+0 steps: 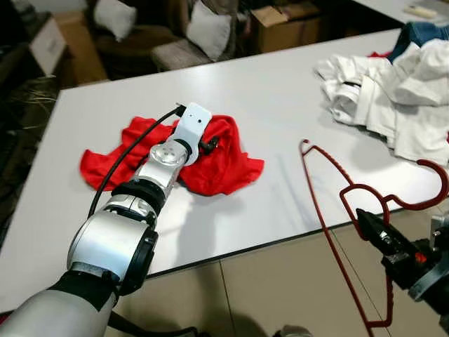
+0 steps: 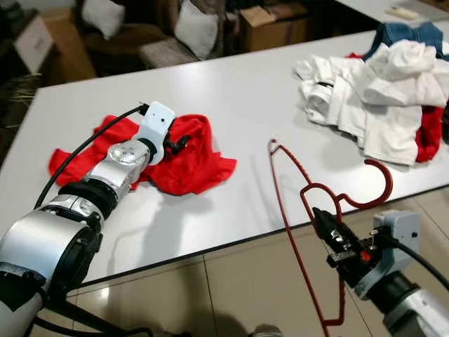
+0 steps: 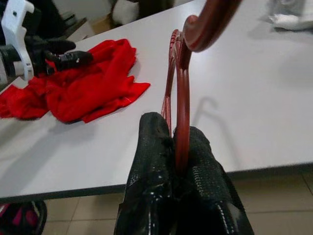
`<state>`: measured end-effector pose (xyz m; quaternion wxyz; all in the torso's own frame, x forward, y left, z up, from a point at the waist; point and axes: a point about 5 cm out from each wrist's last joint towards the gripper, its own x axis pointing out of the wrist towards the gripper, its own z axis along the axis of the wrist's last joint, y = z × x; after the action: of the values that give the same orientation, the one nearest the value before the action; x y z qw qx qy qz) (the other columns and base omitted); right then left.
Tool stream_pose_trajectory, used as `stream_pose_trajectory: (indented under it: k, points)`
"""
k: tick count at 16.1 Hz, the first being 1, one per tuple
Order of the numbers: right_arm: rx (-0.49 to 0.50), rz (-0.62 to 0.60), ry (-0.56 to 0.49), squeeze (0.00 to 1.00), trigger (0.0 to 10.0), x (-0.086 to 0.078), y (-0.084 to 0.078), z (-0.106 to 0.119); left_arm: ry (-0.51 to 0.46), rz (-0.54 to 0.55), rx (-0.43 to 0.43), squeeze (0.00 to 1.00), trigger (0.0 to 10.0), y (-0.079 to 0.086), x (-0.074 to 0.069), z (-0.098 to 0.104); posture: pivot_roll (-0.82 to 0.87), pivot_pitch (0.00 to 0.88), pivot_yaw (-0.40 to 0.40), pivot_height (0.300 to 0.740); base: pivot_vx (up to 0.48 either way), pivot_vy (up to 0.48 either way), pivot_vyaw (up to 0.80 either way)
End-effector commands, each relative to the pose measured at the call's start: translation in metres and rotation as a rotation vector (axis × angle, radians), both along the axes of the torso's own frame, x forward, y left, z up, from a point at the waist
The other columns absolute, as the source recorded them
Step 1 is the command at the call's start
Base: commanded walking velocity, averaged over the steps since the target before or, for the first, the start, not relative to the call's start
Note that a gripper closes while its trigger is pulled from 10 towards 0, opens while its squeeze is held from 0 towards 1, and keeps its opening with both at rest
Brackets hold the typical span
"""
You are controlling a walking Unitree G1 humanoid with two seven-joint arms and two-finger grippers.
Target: Hang hanger
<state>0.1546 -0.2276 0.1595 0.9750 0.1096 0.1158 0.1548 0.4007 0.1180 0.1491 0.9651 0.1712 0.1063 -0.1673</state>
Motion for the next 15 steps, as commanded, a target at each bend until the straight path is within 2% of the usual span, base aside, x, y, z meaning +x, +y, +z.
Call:
stream_pose_trajectory:
  k: [1, 2, 7, 8, 9, 10, 11, 15]
  points:
    - [0.012, 0.005, -0.008, 0.00, 10.0, -0.003, 0.007, 0.004, 0.001, 0.040, -0.031, 0.00, 10.0, 0.004, 0.002, 0.002, -0.45, 0.145, 0.124, 0.740, 0.000, 0.000, 0.00]
    - [0.017, -0.006, -0.010, 0.00, 10.0, -0.005, 0.010, 0.005, 0.004, 0.051, -0.055, 0.00, 10.0, 0.005, 0.002, 0.003, -0.46, 0.160, 0.123, 0.740, 0.000, 0.000, 0.00]
    - [0.043, -0.029, -0.028, 0.00, 10.0, -0.016, 0.018, 0.013, -0.026, 0.137, -0.050, 0.00, 10.0, 0.022, 0.003, 0.005, -0.47, 0.194, 0.122, 0.740, 0.000, 0.000, 0.00]
    - [0.044, -0.034, -0.028, 0.00, 10.0, -0.015, 0.017, 0.013, -0.025, 0.139, -0.044, 0.00, 8.6, 0.024, 0.003, 0.005, -0.47, 0.193, 0.123, 0.740, 0.000, 0.000, 0.00]
    - [0.045, -0.037, -0.031, 0.00, 10.0, -0.014, 0.017, 0.014, -0.025, 0.139, -0.041, 0.00, 6.4, 0.024, 0.004, 0.006, -0.47, 0.192, 0.125, 0.740, 0.000, 0.000, 0.00]
    - [0.046, -0.038, -0.033, 0.00, 10.0, -0.013, 0.018, 0.013, -0.031, 0.141, -0.046, 0.00, 1.9, 0.025, 0.004, 0.008, -0.46, 0.187, 0.127, 0.740, 0.000, 0.000, 0.00]
    - [0.049, -0.036, -0.035, 0.00, 10.0, -0.013, 0.019, 0.013, -0.036, 0.139, -0.052, 0.00, 0.0, 0.026, 0.005, 0.009, -0.46, 0.186, 0.128, 0.740, 0.000, 0.000, 0.00]
    - [0.049, -0.011, -0.027, 0.00, 10.0, -0.012, 0.023, 0.011, -0.061, 0.115, -0.044, 0.00, 0.0, 0.024, 0.007, 0.016, -0.46, 0.168, 0.138, 0.740, 0.000, 0.000, 0.00]
